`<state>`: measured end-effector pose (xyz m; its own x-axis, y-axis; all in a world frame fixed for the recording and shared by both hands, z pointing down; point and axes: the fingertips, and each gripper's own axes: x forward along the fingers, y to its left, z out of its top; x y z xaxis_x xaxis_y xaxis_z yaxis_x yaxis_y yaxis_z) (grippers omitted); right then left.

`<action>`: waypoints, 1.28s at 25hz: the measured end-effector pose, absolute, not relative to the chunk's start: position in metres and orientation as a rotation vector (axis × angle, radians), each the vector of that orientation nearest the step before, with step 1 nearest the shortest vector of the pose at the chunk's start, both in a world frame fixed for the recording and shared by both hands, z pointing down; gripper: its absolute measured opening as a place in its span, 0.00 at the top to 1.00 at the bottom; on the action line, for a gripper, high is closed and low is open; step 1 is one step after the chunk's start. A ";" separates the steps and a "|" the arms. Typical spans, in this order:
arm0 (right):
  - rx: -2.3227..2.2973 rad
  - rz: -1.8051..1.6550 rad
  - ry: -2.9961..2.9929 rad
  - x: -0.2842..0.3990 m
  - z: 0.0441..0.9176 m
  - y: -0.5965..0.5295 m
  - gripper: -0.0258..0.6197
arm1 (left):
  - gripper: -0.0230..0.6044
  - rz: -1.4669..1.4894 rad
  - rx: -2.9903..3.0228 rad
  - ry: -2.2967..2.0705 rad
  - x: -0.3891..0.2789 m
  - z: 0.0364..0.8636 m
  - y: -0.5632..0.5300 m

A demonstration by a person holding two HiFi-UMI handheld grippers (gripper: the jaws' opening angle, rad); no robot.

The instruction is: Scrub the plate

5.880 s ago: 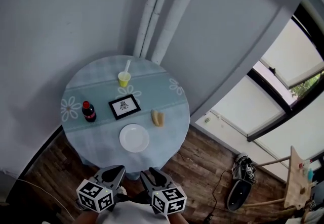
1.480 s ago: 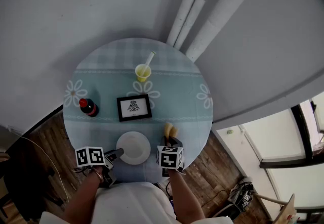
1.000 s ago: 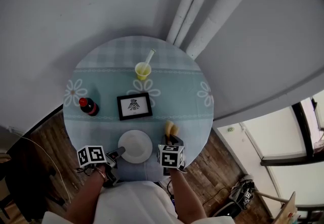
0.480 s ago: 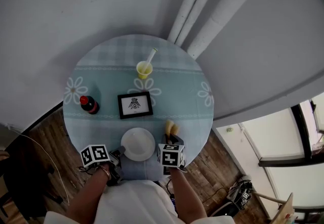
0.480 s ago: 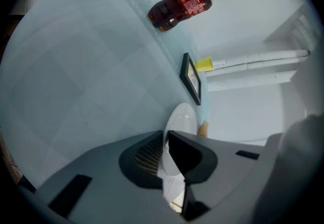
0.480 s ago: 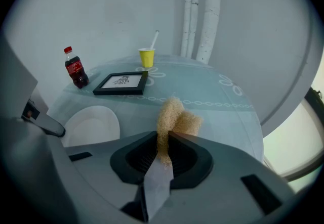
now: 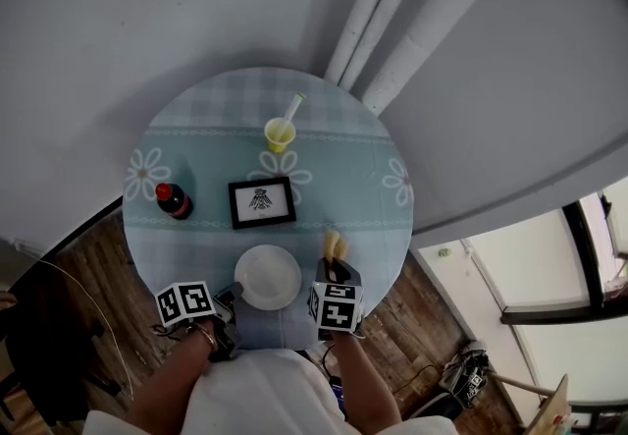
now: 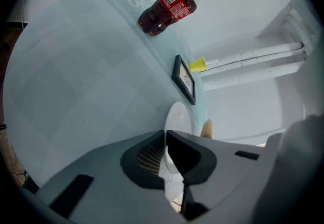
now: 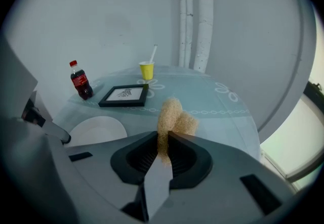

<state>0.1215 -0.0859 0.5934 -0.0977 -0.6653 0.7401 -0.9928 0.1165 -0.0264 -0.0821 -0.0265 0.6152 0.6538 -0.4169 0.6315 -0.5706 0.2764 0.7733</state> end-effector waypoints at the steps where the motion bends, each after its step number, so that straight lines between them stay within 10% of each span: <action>1: 1.608 0.731 -1.859 0.120 0.586 -0.087 0.86 | 0.92 0.123 1.344 -0.925 -0.082 0.614 -0.027; 32: 0.934 0.812 -1.983 0.019 0.615 -0.057 0.86 | 0.93 0.180 1.531 -0.921 -0.073 0.584 -0.038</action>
<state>0.0193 -0.0571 0.6148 -0.4235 -0.3238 0.8460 -0.8243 0.5250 -0.2117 -0.0726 -0.0382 0.5842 0.6656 -0.4371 0.6049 -0.6329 0.0989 0.7679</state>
